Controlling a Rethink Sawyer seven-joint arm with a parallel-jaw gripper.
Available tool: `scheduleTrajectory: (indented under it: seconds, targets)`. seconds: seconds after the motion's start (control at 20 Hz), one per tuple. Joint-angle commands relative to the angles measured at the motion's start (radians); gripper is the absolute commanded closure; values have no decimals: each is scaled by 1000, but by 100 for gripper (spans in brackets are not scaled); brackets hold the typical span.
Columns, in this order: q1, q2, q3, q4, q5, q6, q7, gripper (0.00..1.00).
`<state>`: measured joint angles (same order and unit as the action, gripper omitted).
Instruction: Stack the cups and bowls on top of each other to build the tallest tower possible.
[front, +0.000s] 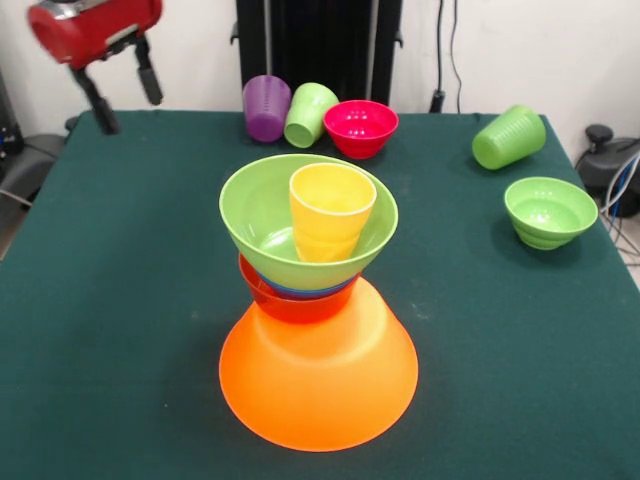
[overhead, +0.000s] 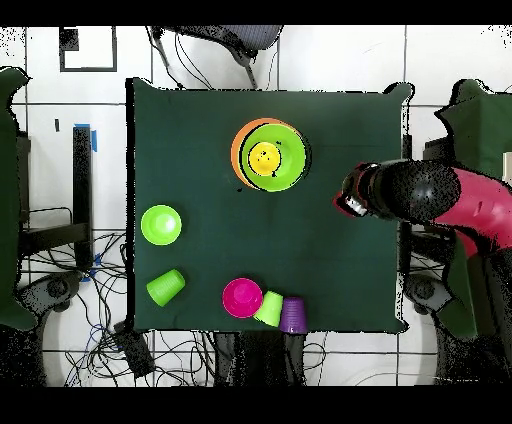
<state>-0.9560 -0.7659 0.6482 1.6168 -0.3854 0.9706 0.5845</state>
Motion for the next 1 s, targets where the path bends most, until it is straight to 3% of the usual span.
scheduleTrajectory:
  seconds: [0.05, 0.4, 0.6, 1.0]
  targets:
    - [19, -73, 36, 236, -54, -48, -28, 0]
    - [40, -122, 6, 343, -97, -120, 34, 0]
    - [59, -164, 5, 395, -83, -145, 74, 0]
    - [100, -134, -9, 511, -50, -375, 217, 0]
